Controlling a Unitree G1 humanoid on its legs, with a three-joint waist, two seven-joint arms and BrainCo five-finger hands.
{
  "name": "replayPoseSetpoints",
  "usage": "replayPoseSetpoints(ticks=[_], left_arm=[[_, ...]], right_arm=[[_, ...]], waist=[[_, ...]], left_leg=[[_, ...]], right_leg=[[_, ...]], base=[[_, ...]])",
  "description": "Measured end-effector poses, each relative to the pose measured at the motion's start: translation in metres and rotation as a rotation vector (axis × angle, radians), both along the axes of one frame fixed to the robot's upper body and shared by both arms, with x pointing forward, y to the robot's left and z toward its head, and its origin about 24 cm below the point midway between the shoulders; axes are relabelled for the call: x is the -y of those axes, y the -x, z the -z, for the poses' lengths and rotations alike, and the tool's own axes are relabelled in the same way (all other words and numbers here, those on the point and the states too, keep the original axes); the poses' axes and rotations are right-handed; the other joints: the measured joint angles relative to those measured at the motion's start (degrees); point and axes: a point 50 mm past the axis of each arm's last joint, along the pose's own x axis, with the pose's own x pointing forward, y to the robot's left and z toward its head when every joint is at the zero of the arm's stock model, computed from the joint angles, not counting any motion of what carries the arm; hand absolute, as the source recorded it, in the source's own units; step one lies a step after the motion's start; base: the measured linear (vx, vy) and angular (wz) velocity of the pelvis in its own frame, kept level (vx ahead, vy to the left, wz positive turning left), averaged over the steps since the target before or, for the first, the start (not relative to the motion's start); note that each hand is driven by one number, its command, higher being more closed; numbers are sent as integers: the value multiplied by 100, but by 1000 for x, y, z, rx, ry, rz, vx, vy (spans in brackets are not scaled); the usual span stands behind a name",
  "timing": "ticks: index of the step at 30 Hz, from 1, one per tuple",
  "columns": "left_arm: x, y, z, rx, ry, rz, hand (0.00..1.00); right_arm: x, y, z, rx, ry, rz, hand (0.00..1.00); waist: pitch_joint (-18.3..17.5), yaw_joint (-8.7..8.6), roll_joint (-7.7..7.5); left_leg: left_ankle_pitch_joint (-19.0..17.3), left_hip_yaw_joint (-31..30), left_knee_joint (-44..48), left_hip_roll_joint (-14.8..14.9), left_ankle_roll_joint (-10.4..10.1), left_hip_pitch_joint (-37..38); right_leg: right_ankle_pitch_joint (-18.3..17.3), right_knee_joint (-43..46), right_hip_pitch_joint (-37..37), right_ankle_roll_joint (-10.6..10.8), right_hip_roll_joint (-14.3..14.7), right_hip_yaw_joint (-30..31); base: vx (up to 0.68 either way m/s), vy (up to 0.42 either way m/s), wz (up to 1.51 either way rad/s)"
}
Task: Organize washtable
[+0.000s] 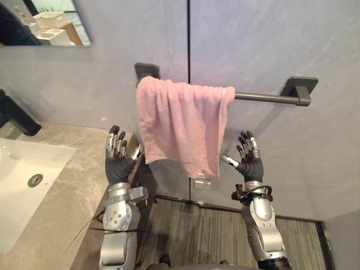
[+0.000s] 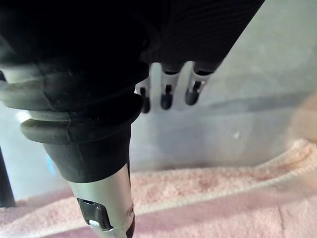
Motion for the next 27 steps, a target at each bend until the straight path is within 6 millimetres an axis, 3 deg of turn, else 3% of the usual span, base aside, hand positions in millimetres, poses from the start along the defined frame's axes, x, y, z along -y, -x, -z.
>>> replayPoseSetpoints(ticks=[3, 9, 14, 19, 20, 25, 27], left_arm=[[6, -15, -12, 46, -10, 25, 0], [15, -41, -54, 205, -21, 39, 0], [15, -48, -72, 267, 16, 4, 0], [21, -59, -109, 385, 35, -9, 0], [22, -59, -112, 397, 32, -9, 100], [17, -61, -132, 464, 29, -37, 100], [20, -62, -144, 507, 32, -26, 100]], right_arm=[[-3, -5, -8, 35, -1, -12, 0], [-12, -20, -51, 206, -39, -6, 0], [-13, -26, -75, 292, -92, -18, 0], [-23, -33, -98, 364, -205, -88, 0], [-24, -34, -101, 373, -224, -102, 0], [-40, -39, -124, 438, -327, -215, 0], [-49, -41, -143, 489, -362, -287, 0]], waist=[[25, 22, 7], [401, 35, 34], [467, 78, 80], [610, 167, 93], [623, 167, 98], [681, 163, 137], [685, 162, 140]], left_leg=[[44, 102, 9, 51, -6, -284], [139, 154, 265, 133, -61, -1164], [195, 195, 392, 150, -76, -1582], [304, 203, 409, 159, -120, -1833], [315, 210, 411, 161, -116, -1846], [398, 280, 410, 167, -118, -1891], [489, 280, 327, 166, -105, -1866]], right_leg=[[92, 0, -328, -28, 37, 85], [155, 364, -1302, -47, 81, 176], [185, 567, -1773, -93, 83, 237], [254, 711, -2055, -132, 65, 219], [265, 720, -2071, -135, 63, 218], [318, 777, -2168, -149, 57, 253], [339, 777, -2180, -159, 63, 248]], base=[[-30, -13, -15], [-83, -44, -6], [-79, -30, -3], [-94, -13, 5], [-100, -6, 3], [-43, -1, -2], [0, 0, 0]])
